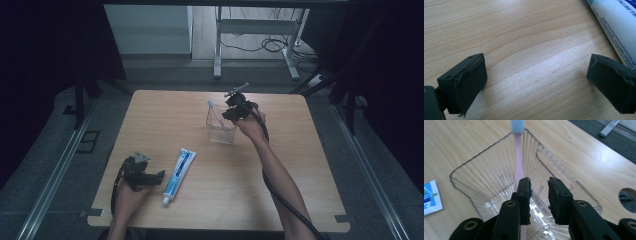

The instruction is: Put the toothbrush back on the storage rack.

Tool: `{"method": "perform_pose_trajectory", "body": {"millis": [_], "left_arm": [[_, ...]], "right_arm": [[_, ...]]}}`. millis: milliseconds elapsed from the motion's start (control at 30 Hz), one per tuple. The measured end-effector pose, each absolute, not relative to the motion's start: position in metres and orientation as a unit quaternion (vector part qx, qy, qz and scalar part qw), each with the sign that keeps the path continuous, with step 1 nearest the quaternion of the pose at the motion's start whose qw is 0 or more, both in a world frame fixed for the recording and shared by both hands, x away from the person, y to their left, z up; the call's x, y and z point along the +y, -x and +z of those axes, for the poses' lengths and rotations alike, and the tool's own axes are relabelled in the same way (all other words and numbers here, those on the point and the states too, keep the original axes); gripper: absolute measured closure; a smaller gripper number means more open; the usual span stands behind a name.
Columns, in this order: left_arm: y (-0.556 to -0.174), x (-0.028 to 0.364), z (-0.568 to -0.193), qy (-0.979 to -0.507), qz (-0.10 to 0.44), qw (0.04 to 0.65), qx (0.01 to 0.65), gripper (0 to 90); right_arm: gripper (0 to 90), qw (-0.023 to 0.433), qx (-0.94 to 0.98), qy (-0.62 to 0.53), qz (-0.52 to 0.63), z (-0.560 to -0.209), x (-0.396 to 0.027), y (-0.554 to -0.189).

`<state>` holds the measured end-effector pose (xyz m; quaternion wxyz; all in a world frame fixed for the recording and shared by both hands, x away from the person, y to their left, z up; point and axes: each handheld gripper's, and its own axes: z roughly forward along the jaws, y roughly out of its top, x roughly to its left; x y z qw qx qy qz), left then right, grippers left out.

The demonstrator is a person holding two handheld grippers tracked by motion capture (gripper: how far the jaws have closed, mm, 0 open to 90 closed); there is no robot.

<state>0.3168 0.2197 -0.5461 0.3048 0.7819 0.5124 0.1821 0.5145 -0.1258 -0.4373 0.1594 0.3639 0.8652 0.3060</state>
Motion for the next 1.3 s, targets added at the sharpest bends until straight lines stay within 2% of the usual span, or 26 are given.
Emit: {"method": "perform_pose_trajectory", "body": {"millis": [233, 400, 733, 1300], "left_arm": [[-0.317, 0.220, -0.546, -0.782, 0.182, 0.305, 0.512, 3.0], [-0.317, 0.220, -0.546, -0.782, 0.182, 0.305, 0.512, 3.0], [-0.317, 0.220, -0.546, -0.782, 0.183, 0.305, 0.512, 3.0], [-0.317, 0.220, -0.546, -0.782, 0.183, 0.305, 0.512, 3.1]], "right_arm": [[60.2, 0.187, 0.858, -0.369, 0.305, -0.437, -0.131, -0.518], [58.0, 0.194, 0.851, -0.377, 0.309, -0.438, -0.135, -0.521], [56.4, 0.170, 0.849, -0.376, 0.331, -0.429, -0.137, -0.515], [43.3, 0.143, 0.851, -0.352, 0.362, -0.418, -0.142, -0.486]]}}
